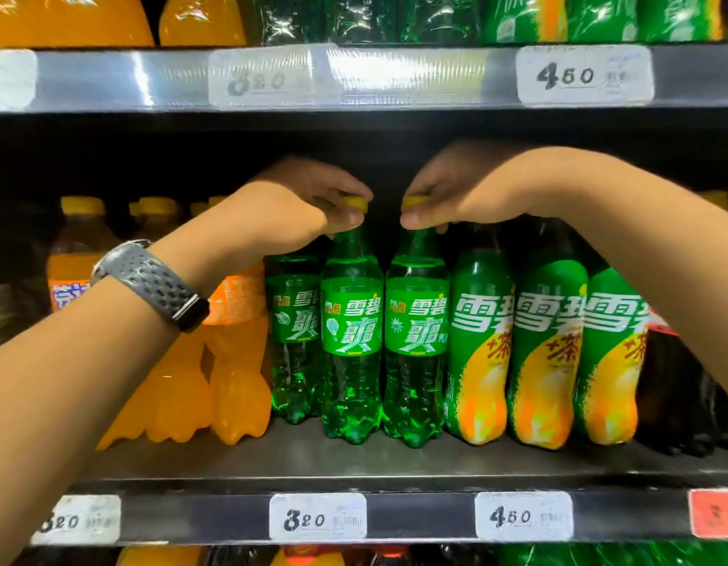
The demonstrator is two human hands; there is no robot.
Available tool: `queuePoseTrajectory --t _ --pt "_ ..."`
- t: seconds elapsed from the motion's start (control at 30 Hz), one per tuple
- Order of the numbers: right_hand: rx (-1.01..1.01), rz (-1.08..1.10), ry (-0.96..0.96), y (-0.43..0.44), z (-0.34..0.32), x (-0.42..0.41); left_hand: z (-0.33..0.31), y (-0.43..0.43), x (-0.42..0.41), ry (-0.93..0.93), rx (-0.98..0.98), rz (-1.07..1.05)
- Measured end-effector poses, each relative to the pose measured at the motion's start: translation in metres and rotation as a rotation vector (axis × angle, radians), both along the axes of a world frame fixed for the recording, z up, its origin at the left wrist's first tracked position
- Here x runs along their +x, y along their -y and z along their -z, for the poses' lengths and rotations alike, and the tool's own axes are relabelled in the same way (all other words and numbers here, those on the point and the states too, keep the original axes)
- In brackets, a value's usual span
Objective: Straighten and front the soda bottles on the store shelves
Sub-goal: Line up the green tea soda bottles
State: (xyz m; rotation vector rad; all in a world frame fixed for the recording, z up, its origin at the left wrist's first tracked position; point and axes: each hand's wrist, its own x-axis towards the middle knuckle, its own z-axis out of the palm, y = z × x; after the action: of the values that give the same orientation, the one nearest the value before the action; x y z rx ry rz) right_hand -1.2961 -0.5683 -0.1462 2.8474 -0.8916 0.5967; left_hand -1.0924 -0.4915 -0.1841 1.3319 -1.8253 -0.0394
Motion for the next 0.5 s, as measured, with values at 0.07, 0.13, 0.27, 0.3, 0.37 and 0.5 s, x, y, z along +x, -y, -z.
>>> queuePoseTrajectory --t 0.07,0.13,0.27,0.3,0.37,0.5 --pt "0.031 -0.004 0.02 0.0004 0.0003 -0.0005 -0.0003 -0.0003 0.0003 0.004 0.002 0.008" --pt "0.064 -0.012 0.034 0.0006 0.0002 -0.001 -0.0006 -0.0007 0.001 0.014 0.009 0.01" --pt "0.068 -0.012 0.031 0.0002 -0.0002 -0.0003 -0.0023 -0.0043 0.0021 0.049 0.024 -0.005" --pt "0.062 -0.008 0.029 0.0003 -0.0002 0.0 -0.0023 -0.0051 0.0017 0.052 0.025 -0.009" --pt "0.052 0.01 0.014 0.0002 -0.0006 0.0003 -0.0024 -0.0053 0.0018 0.044 0.029 -0.007" --pt "0.037 0.053 -0.011 -0.0049 -0.004 0.0012 -0.0035 -0.0061 0.0012 0.041 0.054 0.008"
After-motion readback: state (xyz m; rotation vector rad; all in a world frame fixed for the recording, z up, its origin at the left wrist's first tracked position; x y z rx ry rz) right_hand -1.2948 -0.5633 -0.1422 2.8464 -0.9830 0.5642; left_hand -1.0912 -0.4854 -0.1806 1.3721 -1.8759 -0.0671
